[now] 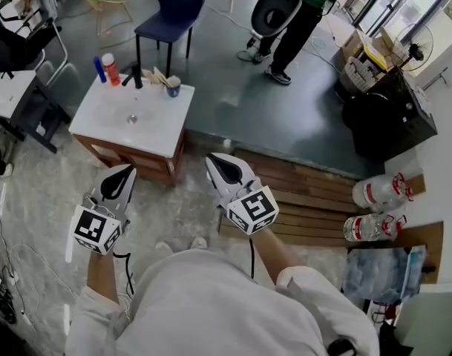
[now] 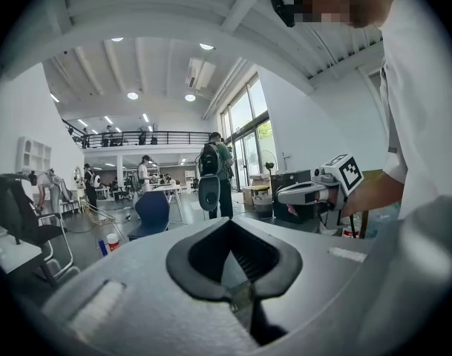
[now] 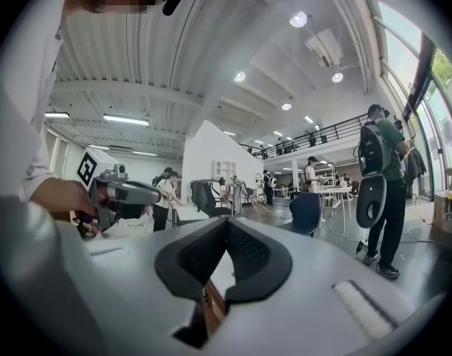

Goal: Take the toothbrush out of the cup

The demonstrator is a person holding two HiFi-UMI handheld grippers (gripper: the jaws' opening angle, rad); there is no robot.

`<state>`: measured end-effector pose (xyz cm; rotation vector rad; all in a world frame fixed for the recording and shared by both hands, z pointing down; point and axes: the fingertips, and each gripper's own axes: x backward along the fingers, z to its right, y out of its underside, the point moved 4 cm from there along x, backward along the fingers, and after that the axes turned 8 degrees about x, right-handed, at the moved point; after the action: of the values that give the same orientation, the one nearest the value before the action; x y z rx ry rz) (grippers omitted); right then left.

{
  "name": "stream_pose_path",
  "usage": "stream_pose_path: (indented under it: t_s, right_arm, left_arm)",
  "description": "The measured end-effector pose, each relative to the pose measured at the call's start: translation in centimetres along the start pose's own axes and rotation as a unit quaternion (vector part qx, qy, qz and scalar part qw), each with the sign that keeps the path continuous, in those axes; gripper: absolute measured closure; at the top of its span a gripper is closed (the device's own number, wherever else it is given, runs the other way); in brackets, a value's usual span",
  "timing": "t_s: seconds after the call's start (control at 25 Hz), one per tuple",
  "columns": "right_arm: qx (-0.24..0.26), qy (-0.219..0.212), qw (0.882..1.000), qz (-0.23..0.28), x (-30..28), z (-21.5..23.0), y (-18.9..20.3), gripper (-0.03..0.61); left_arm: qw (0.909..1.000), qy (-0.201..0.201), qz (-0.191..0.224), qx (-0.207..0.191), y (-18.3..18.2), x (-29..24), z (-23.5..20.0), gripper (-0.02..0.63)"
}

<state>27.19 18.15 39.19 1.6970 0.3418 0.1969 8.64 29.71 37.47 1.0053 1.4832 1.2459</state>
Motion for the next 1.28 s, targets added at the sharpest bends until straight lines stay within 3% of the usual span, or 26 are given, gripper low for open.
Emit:
stream_pose_path:
  t_s: [0.52,1.28]
  right_arm:
    - [0.002,-0.018,1.000,-0.011,-1.6,1.8,1.5,0.577]
    - [0.019,0.021,0.999,-0.029,-14.2,4.5,0.4,0.577]
  left_arm:
    - [0.9998,-0.014,-0.001,0.010,0.7,-2.0,-1.0,0.607]
    - [0.9990,0.037,0.005,0.024,0.1,-7.9,-14.2,0.607]
